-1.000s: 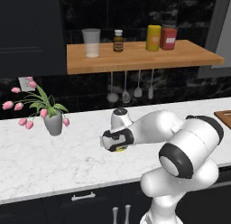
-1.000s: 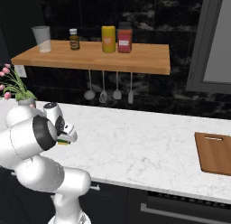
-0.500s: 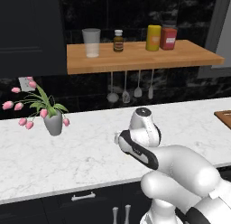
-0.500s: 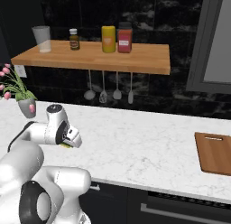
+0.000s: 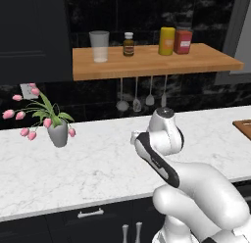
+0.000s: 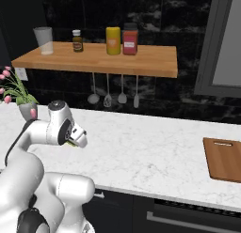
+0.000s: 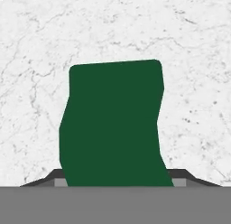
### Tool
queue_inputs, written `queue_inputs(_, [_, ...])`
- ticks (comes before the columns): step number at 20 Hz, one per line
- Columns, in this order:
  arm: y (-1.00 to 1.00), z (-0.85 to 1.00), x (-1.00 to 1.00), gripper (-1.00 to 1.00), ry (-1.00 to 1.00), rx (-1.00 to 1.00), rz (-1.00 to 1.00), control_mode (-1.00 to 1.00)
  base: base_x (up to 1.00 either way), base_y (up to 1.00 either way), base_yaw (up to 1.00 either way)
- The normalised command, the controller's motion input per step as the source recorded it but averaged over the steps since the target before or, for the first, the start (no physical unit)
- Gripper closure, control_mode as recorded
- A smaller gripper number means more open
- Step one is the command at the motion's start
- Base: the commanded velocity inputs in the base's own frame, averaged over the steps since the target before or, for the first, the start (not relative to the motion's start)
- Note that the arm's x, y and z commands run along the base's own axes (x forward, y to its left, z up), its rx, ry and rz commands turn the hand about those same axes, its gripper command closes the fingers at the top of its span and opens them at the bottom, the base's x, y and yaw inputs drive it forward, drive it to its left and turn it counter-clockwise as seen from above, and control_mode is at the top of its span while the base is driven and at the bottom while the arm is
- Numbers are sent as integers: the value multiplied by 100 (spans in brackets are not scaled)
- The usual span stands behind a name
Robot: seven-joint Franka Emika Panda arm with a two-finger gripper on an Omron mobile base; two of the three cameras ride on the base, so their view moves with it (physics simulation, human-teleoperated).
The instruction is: Pick up the sponge from the counter and clean the cutting board by briefly scrubbing or pressing down on the cutting board. Once finished, release the sponge.
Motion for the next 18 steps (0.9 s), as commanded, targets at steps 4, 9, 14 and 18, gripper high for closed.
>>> queue_inputs(4, [-41, 34, -7, 100, -8, 0, -5, -100, 0, 0, 0])
queue_inputs(9, [-45, 16, -20, 100, -7, 0, -1, -100, 0, 0, 0])
queue_inputs(14, [-39, 0, -45, 100, -3, 0, 0, -100, 0, 0, 0])
queue_inputs(18, [-15, 0, -44, 100, 0, 0, 0, -100, 0, 0, 0])
